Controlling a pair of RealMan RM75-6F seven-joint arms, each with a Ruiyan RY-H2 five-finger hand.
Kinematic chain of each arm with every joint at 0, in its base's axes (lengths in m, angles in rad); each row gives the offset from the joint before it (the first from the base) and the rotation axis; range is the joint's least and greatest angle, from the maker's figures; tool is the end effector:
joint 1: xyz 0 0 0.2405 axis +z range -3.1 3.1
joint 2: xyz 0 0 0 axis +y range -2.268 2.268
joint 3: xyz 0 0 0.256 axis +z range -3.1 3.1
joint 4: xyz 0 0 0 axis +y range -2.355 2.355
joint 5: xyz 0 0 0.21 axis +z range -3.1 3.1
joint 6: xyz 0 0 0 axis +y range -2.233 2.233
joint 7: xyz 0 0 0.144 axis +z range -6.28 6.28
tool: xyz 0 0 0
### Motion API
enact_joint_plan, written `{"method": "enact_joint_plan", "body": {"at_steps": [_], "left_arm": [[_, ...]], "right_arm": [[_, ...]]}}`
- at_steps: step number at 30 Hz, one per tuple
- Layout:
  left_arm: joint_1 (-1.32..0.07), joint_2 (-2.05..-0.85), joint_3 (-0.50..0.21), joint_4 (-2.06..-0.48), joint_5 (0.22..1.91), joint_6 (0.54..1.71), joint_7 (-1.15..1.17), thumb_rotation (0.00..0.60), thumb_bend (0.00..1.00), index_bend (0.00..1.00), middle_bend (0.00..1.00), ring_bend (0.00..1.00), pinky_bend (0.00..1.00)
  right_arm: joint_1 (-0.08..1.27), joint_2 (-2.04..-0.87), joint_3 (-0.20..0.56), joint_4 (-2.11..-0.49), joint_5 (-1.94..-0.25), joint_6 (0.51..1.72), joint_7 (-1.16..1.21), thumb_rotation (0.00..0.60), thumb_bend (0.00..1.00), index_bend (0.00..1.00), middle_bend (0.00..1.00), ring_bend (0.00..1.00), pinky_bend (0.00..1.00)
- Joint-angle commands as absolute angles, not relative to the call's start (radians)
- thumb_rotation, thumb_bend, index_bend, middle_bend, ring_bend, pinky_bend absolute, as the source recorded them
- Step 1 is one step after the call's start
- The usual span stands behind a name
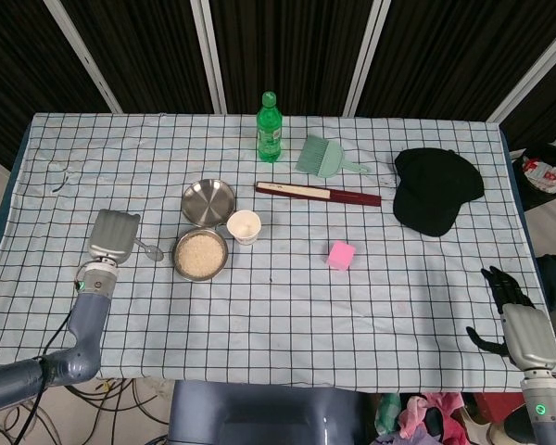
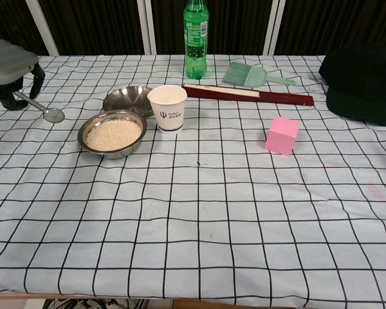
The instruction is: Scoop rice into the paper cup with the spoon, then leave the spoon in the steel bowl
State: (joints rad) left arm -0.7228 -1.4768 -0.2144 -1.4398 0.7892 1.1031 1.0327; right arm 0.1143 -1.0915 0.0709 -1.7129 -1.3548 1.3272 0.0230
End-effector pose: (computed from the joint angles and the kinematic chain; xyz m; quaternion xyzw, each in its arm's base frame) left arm -0.2059 0.3744 0.0420 -0.7270 -0.2233 -0.1499 0.6318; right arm -0.3120 -0.1904 0.1466 0.5642 -0.4807 0.3631 0.5647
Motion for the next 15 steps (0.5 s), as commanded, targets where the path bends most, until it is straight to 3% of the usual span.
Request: {"method": "enact_joint_plan", "body": {"at_steps": [1, 15], "left_arm": [[-0.764, -1.455, -0.214, -1.477, 0.734, 1.125, 1.133, 0.600, 0.52, 0.79, 1.00, 1.00, 1.00], [-0.930, -1.579, -0.198, -1.368, 0.573, 1.156, 1.404, 0.600, 0.52, 0.79, 1.00, 1.00, 1.00]], "right_arm": [[0.115, -1.091, 0.071, -1.713, -1.354, 1.326, 0.025, 0.600, 0.22, 0.00, 0.00, 0.00, 0.20], [0.115, -1.082, 0.074, -1.727, -1.345, 1.314, 0.067, 0.600, 0.22, 0.00, 0.00, 0.00, 0.20]]}}
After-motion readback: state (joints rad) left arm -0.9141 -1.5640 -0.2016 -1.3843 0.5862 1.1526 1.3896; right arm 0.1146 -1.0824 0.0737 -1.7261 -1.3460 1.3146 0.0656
